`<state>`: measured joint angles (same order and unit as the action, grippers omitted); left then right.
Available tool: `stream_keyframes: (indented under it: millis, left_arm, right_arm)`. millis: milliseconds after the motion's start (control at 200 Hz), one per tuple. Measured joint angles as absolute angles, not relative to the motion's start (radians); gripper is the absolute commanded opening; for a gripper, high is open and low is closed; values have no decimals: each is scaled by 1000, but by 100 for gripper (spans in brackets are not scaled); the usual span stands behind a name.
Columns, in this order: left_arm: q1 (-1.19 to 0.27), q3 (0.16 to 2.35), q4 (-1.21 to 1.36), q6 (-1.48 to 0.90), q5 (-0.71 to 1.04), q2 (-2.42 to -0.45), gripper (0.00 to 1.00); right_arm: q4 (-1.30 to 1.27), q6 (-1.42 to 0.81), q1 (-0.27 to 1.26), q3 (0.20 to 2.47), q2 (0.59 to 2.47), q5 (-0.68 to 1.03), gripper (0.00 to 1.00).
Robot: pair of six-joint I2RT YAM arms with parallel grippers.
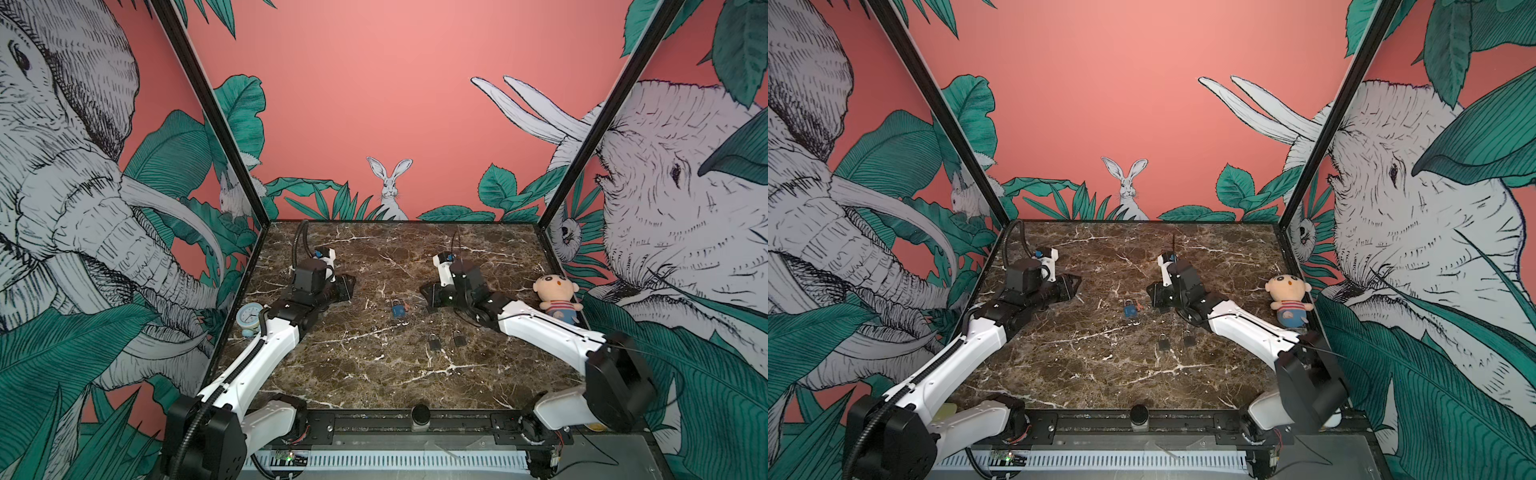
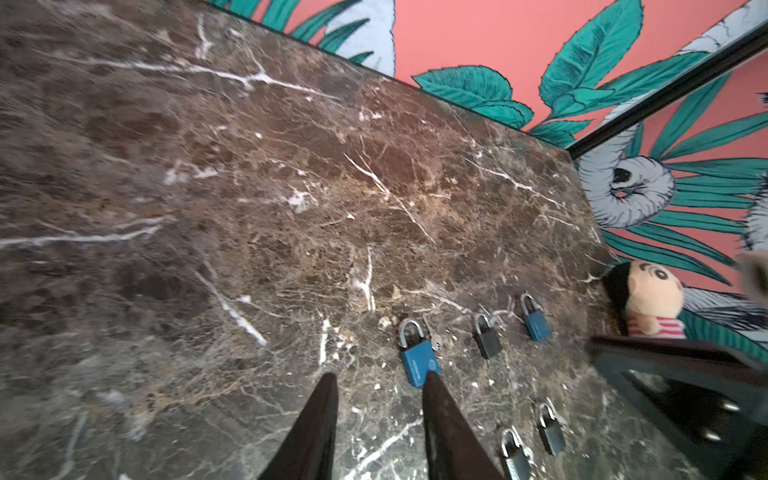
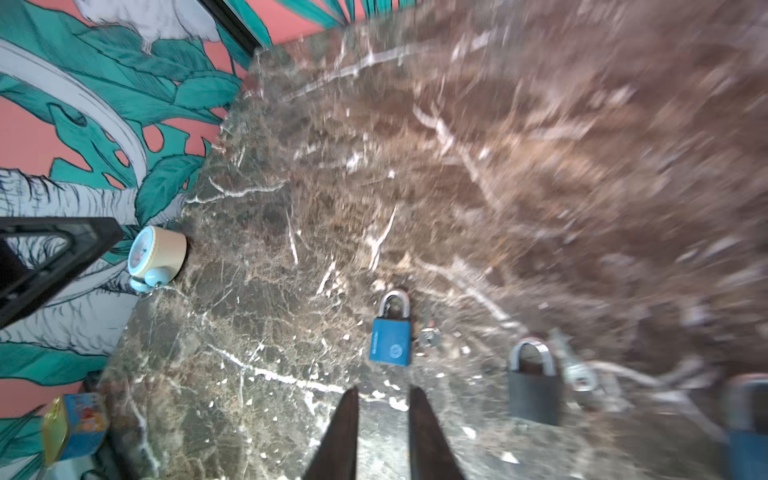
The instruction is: Lock with the key
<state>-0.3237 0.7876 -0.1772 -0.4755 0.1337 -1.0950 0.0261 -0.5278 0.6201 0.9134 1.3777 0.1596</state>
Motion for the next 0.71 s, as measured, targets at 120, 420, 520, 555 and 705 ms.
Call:
stream_keyframes:
  millis: [120, 420, 520, 555, 705]
  left_arm:
    - [-323, 789, -183, -431, 27, -1069, 51]
    - [-259, 801, -152, -369, -161, -1069, 75]
    - [-231, 804, -113, -356, -197, -1079, 77]
    - [-226, 804, -99, -345, -208, -1084, 77]
    - [-215, 804, -42, -265, -274, -1115, 78]
  right_arm:
    - [78, -442, 580, 907, 1236, 59, 55]
    - [95, -258, 471, 793, 1011, -198, 91]
    - [82, -217, 430, 752, 995, -278, 96]
    - [67, -205, 414, 730, 989, -300, 98]
    - [-21, -167, 328, 630, 982, -368, 100]
